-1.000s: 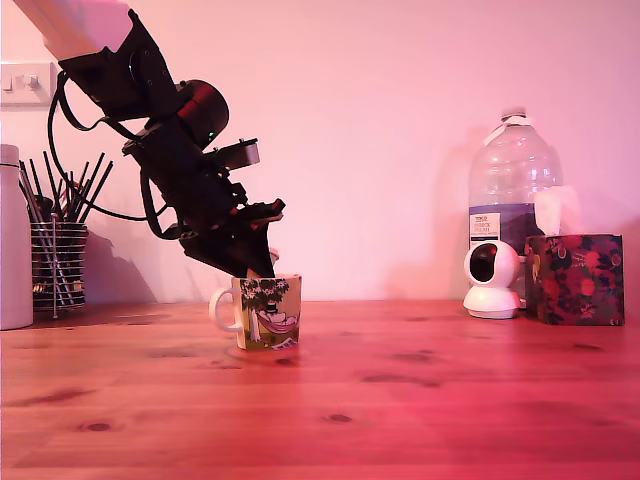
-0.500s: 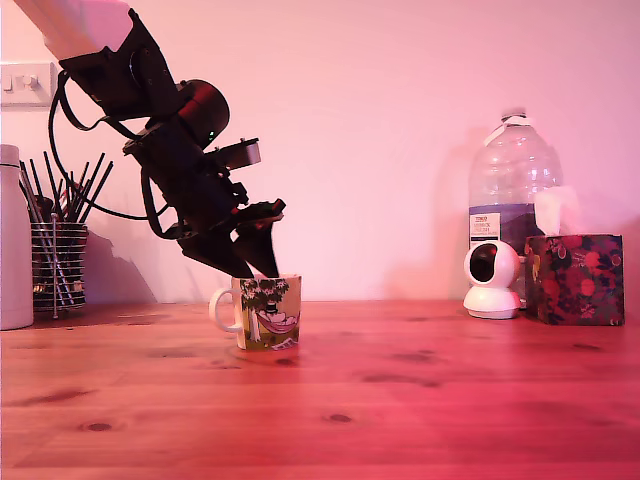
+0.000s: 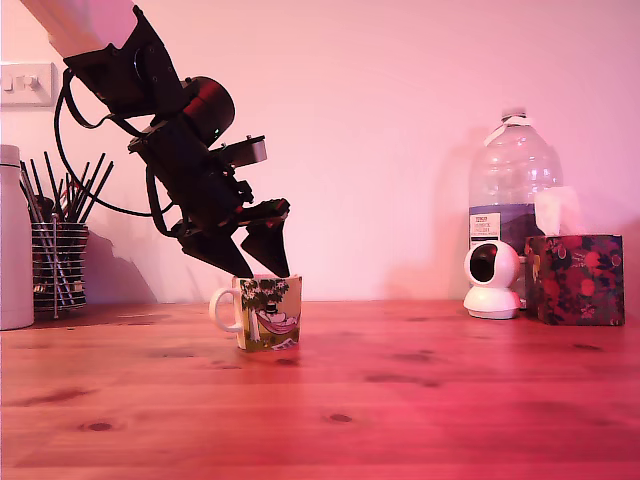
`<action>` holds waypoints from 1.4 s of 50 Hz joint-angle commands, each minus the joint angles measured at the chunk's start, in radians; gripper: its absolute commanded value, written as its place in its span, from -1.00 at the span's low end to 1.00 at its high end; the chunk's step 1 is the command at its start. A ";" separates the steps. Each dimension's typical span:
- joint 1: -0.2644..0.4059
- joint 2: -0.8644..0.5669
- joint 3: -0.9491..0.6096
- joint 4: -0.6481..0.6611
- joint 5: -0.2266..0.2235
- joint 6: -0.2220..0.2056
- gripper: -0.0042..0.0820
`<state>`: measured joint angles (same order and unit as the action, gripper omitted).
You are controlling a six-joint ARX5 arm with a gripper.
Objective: Pick up the coffee capsules from the table one by one and drop them inside the nearest coffee cup
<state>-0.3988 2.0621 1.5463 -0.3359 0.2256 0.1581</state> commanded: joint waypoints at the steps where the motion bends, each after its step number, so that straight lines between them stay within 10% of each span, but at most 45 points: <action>1: -0.003 -0.042 -0.003 -0.007 0.004 0.010 -0.36; 5: -0.003 -0.056 -0.003 -0.019 0.015 0.008 -0.99; 19: 0.019 -0.114 -0.014 -0.084 0.112 0.007 -0.93; 70: 0.239 -0.858 -0.887 0.327 0.034 -0.161 -0.94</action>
<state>-0.1692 1.2385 0.6949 -0.0277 0.2600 0.0025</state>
